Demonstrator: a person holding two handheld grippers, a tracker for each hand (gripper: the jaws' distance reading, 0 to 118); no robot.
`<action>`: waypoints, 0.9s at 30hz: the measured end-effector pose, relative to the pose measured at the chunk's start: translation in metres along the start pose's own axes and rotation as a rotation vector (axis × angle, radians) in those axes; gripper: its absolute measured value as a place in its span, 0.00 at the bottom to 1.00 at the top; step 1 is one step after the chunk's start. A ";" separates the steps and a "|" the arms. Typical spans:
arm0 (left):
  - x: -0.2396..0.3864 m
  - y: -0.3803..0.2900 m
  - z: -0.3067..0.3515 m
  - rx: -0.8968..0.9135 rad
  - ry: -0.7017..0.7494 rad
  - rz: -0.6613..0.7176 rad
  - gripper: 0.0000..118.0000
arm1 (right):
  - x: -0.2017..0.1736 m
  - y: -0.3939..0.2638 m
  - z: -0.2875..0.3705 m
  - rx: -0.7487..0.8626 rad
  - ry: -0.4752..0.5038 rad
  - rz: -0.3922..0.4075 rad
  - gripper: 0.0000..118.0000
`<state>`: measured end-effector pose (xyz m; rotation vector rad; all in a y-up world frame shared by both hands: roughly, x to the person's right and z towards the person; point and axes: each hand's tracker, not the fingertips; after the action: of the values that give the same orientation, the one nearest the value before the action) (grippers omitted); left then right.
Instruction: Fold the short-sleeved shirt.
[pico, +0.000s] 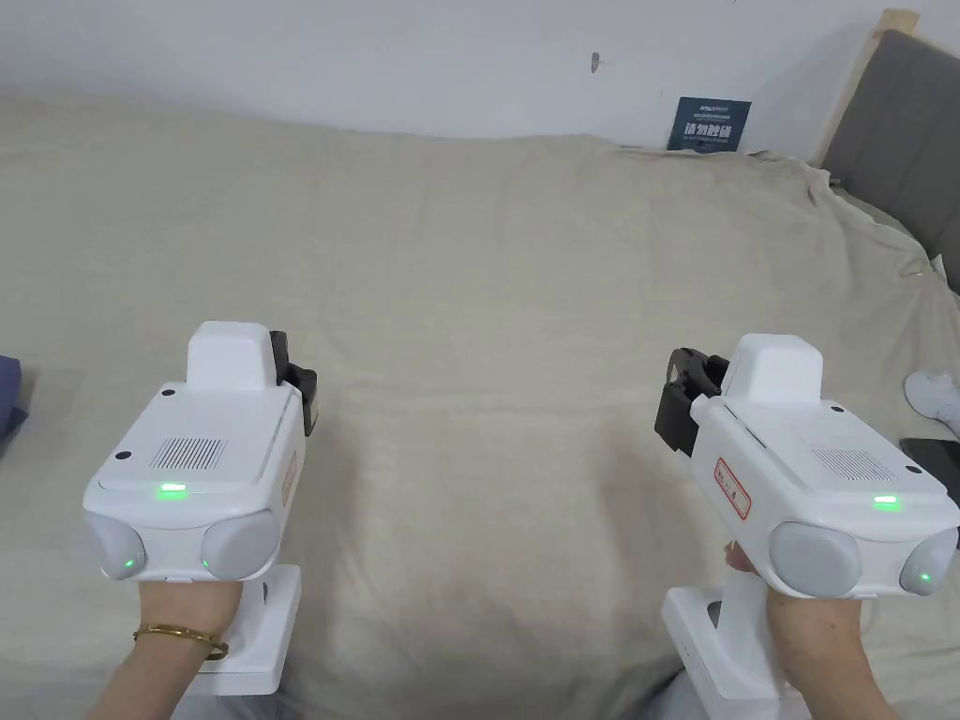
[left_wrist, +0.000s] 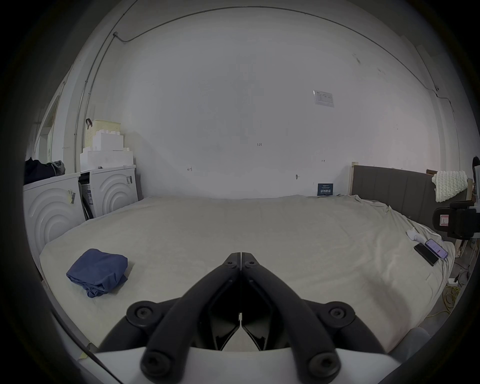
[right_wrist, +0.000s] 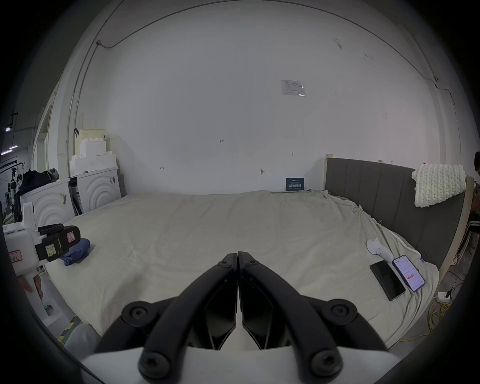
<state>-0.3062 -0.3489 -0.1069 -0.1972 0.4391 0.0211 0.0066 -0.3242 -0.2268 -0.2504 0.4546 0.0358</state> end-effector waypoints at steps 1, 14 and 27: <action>0.000 0.000 0.000 0.001 0.000 0.000 0.00 | -0.002 0.001 0.001 0.001 -0.001 -0.001 0.00; 0.001 -0.001 -0.001 -0.005 -0.002 -0.010 0.00 | -0.003 -0.001 0.000 -0.001 0.002 0.012 0.00; 0.000 0.000 -0.001 -0.001 0.000 -0.016 0.00 | -0.001 -0.001 0.000 0.000 0.002 0.003 0.00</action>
<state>-0.3063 -0.3491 -0.1078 -0.2012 0.4372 0.0054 0.0054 -0.3256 -0.2261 -0.2500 0.4573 0.0389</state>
